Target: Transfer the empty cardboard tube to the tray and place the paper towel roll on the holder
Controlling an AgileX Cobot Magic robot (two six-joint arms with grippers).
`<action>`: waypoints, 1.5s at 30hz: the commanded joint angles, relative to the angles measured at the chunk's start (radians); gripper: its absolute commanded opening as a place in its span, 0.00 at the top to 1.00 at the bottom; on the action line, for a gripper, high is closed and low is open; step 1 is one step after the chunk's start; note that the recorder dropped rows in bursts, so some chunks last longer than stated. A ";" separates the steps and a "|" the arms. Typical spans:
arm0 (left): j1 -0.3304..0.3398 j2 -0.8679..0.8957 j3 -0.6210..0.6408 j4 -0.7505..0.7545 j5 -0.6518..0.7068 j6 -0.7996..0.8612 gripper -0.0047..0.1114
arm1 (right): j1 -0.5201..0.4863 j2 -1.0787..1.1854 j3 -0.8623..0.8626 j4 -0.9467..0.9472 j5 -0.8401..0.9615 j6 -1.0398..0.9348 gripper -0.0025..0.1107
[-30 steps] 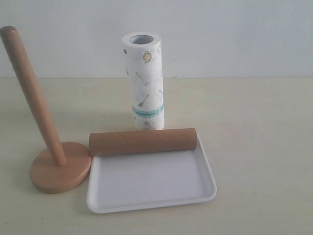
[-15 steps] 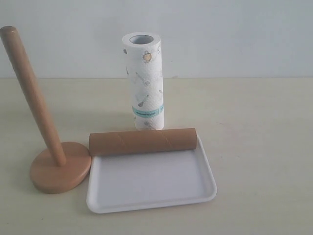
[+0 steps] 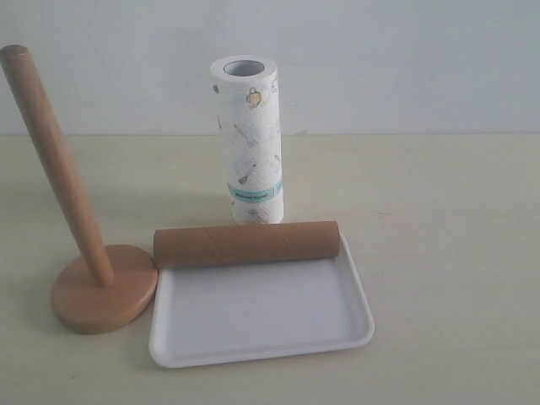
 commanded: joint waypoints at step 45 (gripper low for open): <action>0.096 -0.003 0.003 0.183 0.247 2.051 0.92 | -0.003 -0.005 -0.001 0.002 -0.011 -0.002 0.97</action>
